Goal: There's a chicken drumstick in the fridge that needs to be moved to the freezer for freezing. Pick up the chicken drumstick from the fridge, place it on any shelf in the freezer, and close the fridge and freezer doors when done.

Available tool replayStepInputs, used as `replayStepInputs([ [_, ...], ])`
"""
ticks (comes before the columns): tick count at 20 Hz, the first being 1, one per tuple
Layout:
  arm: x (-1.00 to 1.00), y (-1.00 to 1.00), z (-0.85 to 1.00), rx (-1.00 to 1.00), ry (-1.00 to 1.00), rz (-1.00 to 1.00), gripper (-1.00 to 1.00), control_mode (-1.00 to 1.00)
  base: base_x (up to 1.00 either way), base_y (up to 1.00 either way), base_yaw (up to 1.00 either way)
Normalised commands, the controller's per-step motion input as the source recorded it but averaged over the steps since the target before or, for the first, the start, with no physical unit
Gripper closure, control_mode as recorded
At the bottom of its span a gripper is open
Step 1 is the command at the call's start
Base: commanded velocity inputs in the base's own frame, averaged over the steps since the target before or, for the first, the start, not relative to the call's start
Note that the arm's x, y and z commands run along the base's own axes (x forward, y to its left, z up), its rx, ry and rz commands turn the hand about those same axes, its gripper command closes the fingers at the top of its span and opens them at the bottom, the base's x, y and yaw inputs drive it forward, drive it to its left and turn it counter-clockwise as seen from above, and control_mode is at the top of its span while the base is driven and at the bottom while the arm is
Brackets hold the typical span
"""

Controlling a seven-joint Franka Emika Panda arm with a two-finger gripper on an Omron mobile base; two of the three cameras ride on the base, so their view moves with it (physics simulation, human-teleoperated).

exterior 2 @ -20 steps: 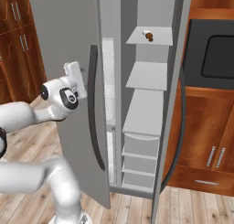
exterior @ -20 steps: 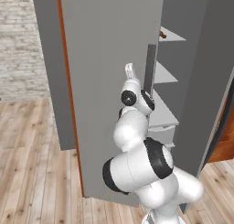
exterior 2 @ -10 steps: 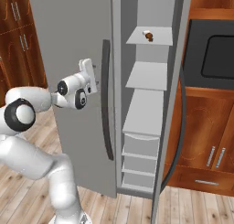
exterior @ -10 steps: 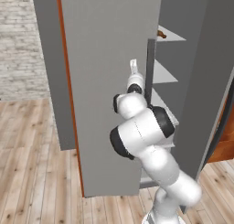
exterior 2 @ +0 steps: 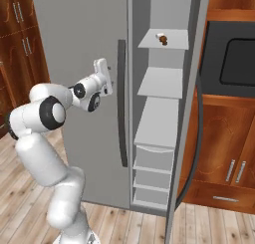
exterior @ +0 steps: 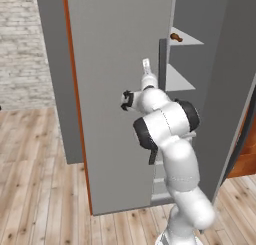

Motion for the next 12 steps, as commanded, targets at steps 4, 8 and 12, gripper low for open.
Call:
replayStepInputs([
  [4,0.53,0.0,0.0,0.0,0.07,0.0,-1.0,-1.0,0.0,0.0,0.0],
  [8,0.36,0.0,0.0,0.0,0.05,0.0,-1.0,-1.0,0.0,0.0,0.0],
  [12,-0.31,0.0,0.46,0.0,-0.04,0.0,-1.0,-1.0,0.0,0.0,0.0],
])
